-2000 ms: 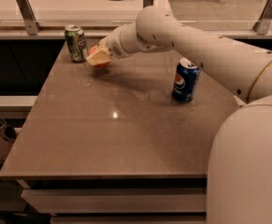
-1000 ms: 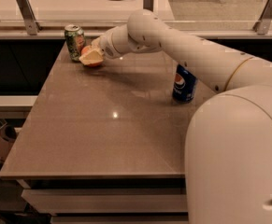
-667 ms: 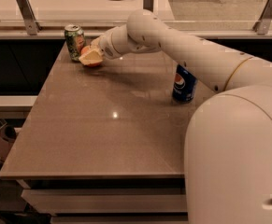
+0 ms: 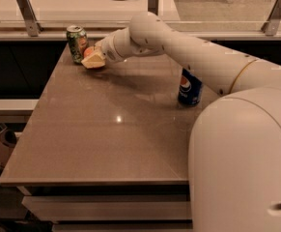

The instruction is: Move apple near green can

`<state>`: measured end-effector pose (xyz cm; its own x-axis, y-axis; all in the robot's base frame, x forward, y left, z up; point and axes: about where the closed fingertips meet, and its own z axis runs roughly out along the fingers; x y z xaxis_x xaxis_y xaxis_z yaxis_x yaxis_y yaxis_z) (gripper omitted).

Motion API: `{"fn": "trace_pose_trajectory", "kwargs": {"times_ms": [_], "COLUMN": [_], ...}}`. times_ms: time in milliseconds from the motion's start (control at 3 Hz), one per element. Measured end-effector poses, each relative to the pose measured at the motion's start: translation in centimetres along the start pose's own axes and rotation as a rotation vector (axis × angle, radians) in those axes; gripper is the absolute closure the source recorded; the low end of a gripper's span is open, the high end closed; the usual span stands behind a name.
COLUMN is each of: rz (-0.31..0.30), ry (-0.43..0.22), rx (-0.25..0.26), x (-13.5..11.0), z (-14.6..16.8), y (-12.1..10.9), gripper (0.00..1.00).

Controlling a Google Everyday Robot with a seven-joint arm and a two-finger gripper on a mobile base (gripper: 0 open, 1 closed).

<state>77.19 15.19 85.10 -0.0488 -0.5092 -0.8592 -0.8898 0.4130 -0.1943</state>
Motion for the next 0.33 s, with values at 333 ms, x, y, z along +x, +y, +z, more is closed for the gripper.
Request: {"fn": "trace_pose_trajectory", "kwargs": {"times_ms": [333], "rz": [0.0], "ry": [0.0], "rx": [-0.004], "x": [0.01], "z": [0.21], "y": [0.17], "gripper": [0.0]}}
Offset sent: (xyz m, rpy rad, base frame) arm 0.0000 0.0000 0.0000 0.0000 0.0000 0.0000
